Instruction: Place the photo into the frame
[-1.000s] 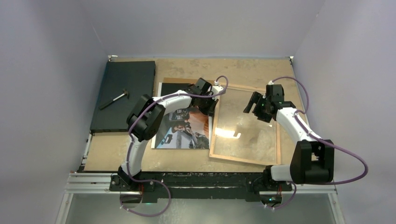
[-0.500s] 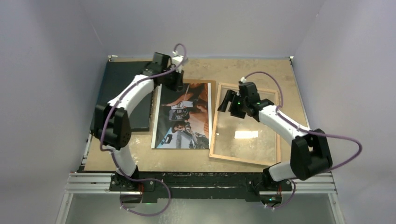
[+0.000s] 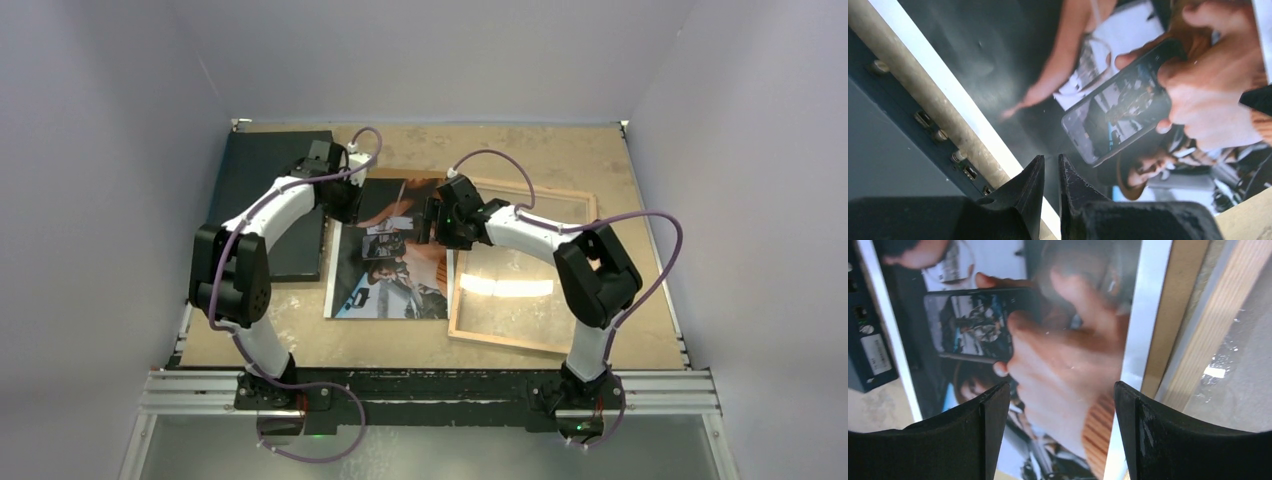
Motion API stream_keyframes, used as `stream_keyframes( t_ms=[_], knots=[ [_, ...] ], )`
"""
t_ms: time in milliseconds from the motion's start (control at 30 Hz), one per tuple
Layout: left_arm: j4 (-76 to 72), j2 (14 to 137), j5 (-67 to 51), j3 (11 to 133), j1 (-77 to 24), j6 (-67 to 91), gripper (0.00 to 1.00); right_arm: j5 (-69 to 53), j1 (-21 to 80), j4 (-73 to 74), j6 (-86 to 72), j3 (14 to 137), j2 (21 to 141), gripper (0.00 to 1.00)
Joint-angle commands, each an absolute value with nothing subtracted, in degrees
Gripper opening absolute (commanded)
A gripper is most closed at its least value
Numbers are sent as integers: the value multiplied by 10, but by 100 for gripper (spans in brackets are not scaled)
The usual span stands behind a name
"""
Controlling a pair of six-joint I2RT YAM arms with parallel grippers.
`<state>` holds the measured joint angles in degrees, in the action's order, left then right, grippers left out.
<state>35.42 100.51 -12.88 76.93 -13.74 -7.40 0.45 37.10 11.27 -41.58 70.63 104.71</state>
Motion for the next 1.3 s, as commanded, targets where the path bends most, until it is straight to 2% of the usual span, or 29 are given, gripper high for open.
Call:
stream_keyframes(
  t_ms=[0,300,567,700,833,1267],
  knots=[
    [319,1002,-108,736,-137,-98,13,43,364,125,-424,705,1052,78],
    [281,1015,-90,695,-136,-107,6,84,362,163,-429,652,1016,80],
    [275,1009,-100,686,-137,-108,6,55,361,171,-435,627,986,80],
    [312,994,-93,721,-137,-127,11,22,362,164,-437,624,979,81],
    [321,976,-58,735,-136,-160,15,-12,362,150,-449,598,970,81],
    [259,976,80,663,-142,-229,12,-49,367,122,-480,521,938,81]
  ],
)
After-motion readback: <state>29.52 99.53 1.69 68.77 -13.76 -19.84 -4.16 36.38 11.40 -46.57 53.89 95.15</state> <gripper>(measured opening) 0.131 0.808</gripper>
